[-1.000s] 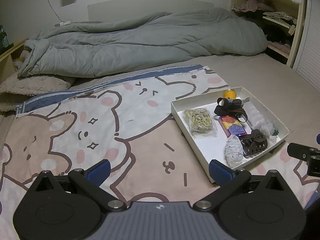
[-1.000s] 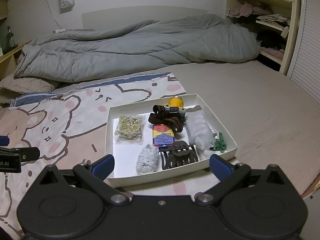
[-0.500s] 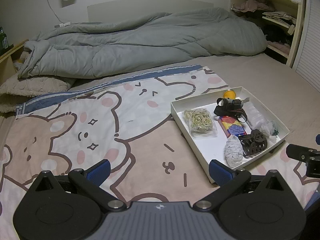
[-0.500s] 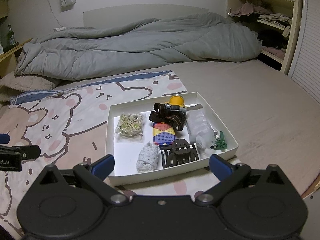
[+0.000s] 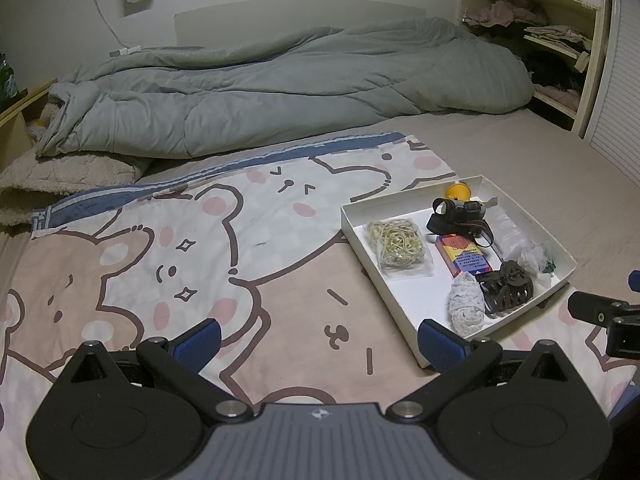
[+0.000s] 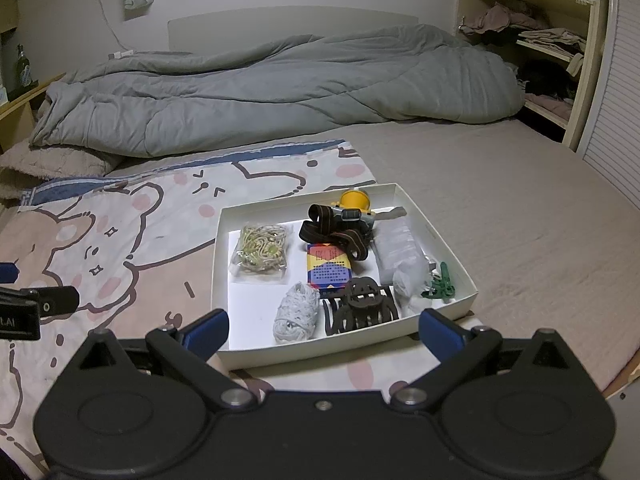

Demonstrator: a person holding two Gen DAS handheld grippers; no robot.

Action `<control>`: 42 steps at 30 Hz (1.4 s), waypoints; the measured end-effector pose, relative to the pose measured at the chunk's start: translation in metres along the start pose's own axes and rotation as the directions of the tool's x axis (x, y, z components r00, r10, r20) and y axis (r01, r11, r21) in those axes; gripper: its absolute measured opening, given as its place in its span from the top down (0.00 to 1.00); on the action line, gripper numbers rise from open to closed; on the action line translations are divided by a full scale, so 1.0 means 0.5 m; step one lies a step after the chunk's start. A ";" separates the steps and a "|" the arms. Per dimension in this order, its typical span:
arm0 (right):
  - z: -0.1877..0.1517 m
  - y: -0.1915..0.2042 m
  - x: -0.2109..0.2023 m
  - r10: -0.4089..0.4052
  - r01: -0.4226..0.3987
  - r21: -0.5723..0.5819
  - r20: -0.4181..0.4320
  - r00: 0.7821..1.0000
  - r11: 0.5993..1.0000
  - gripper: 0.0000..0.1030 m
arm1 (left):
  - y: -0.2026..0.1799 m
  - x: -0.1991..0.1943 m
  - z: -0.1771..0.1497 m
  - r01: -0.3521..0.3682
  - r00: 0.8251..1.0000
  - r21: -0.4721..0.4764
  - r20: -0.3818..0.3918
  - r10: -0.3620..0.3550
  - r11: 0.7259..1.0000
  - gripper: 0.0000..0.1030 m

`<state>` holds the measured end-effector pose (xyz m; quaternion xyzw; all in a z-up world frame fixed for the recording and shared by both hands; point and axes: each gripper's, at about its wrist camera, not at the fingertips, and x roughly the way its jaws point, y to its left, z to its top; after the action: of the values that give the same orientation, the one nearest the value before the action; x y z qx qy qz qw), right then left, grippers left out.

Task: Organize objects

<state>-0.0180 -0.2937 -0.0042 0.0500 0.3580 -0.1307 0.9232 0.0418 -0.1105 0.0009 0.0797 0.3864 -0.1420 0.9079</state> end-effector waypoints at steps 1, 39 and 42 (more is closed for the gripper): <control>0.000 0.000 0.000 0.000 0.000 0.000 0.000 1.000 1.000 0.01 | 0.000 0.000 0.000 0.000 1.000 -0.001 0.000 0.000 1.000 0.00; 0.000 0.003 -0.001 0.000 0.000 0.001 -0.001 1.000 1.000 0.01 | -0.001 -0.005 0.000 0.005 1.000 -0.006 -0.001 -0.005 1.000 0.00; 0.000 0.002 -0.001 0.001 -0.001 0.002 -0.001 1.000 1.000 0.01 | -0.001 -0.004 0.001 0.005 1.000 -0.006 -0.001 -0.005 1.000 0.00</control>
<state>-0.0180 -0.2924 -0.0040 0.0510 0.3585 -0.1306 0.9229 0.0404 -0.1104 0.0027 0.0761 0.3877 -0.1430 0.9075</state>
